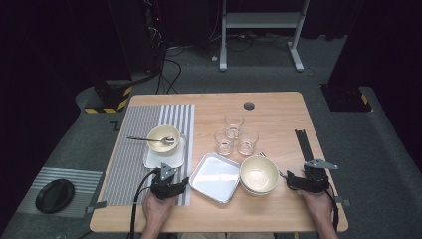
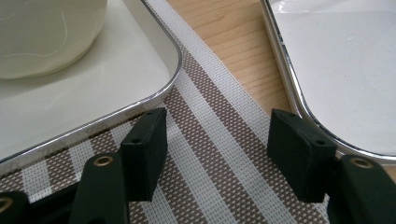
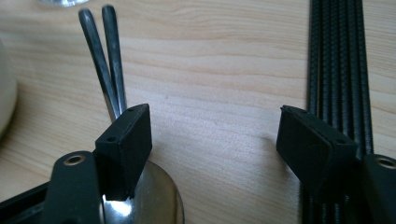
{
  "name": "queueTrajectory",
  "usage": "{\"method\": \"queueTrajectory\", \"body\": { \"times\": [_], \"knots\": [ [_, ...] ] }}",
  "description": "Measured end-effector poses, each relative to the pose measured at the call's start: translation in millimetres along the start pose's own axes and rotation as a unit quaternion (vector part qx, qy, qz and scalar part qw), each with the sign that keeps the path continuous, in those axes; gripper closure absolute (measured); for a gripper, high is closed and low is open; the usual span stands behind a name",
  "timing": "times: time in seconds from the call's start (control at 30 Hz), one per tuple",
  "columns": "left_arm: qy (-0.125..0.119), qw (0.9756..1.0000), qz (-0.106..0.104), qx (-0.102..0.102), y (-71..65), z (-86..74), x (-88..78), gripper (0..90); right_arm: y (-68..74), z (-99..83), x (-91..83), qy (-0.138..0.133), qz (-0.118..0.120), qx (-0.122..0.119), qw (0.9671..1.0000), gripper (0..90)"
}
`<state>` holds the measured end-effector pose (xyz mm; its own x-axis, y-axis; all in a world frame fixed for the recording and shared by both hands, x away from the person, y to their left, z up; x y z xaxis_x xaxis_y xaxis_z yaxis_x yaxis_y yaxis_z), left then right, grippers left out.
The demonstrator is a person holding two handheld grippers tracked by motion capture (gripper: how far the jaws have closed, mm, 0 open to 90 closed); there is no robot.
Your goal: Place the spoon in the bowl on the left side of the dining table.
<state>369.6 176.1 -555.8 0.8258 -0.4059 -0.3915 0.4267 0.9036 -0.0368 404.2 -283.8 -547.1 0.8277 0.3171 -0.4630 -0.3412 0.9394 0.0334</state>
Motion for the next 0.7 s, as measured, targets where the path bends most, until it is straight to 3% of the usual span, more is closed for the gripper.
{"method": "queueTrajectory", "body": {
  "times": [0.13, 0.23, 0.27, 0.7],
  "knots": [
    [0.001, 1.0000, 0.001, -0.002, -0.3, 0.0, 0.0, 36.7, -3.9, 6.9, -3.8, -0.006, -0.003, 0.000, 1.0000, 26.7],
    [0.003, 1.0000, -0.001, -0.002, -0.5, 0.0, 0.1, 35.8, -8.1, 10.4, -5.5, -0.008, 0.000, 0.006, 1.0000, 33.7],
    [0.017, 0.9997, -0.010, 0.013, 1.0, 0.4, -2.0, 35.7, -11.6, 10.8, -5.2, -0.012, -0.003, 0.006, 0.9999, 36.1],
    [0.015, 0.9998, -0.006, 0.010, 0.2, 0.3, -1.8, 34.9, -17.4, 12.2, -1.9, -0.007, -0.029, 0.011, 0.9995, 45.8]
  ]
}}
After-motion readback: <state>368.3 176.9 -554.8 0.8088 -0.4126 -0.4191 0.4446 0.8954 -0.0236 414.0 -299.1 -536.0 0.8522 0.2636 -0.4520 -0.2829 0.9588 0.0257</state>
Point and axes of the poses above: each handheld gripper's, and its own axes: x roughly forward along the jaws, z roughly out of its top, y roughly to its left, the point moved 4 cm from there along x, roughly forward along the jaws, and after that the axes turned 15 degrees about -y, right-handed, at the moved point
